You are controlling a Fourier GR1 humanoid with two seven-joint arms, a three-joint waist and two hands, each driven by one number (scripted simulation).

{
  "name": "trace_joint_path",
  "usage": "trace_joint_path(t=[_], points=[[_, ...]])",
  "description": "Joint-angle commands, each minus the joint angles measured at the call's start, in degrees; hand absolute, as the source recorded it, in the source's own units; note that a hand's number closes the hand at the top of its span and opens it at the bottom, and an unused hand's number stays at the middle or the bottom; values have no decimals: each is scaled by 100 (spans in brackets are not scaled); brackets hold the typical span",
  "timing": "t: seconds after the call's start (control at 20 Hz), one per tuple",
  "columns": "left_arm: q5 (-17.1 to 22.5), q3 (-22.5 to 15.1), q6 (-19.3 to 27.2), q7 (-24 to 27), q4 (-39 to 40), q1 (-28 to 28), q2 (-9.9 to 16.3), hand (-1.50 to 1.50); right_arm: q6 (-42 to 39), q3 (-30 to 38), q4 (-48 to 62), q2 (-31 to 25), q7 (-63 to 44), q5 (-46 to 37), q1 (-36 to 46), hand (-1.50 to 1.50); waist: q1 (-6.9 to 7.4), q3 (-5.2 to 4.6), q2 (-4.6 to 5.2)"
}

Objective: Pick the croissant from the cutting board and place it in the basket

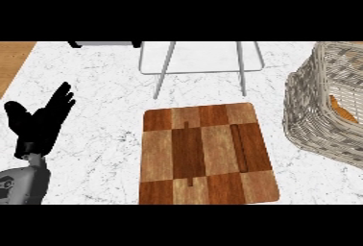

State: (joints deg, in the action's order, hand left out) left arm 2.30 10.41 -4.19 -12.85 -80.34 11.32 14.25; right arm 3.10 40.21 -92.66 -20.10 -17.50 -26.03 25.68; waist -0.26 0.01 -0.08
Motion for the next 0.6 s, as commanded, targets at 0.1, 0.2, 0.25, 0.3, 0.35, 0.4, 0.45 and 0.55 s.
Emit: trace_joint_path(t=[0.1, 0.2, 0.25, 0.3, 0.35, 0.4, 0.45, 0.55], points=[[14, 102, 9, 39, 70, -56, 49, 0, -396, 1376, 77, -618, -289, 1498, -170, -150, -96, 3, -20], [8, 110, 5, -63, 72, 74, 101, 0, -874, 1839, 465, -1074, 0, 2002, -528, -150, -113, 6, -12], [121, 144, -79, -35, -6, 25, 92, 0, -1019, 2010, 391, -969, 117, 2163, -900, -150, -109, 5, -17], [-44, 57, 166, -191, 204, 432, -4, 0, -1080, 2028, 930, -1261, 134, 2282, -673, -150, -81, 4, 4], [64, 138, -34, 89, -10, -99, 56, 0, -1606, 2325, 1063, -1524, 228, 2650, -986, -150, -87, 6, -15], [188, 216, -215, 30, -113, -218, 191, 0, -1790, 2463, 956, -1533, 152, 2792, -1237, -150, -74, 4, -21], [143, 165, -77, -216, 67, 220, 139, 0, -2088, 2580, 1117, -1737, 330, 2891, -1457, -150, -131, 5, -13], [90, 75, -78, -167, -333, -226, 67, 0, -2612, 2780, 1507, -1938, 596, 3102, -1873, -150, -80, 7, -22]])
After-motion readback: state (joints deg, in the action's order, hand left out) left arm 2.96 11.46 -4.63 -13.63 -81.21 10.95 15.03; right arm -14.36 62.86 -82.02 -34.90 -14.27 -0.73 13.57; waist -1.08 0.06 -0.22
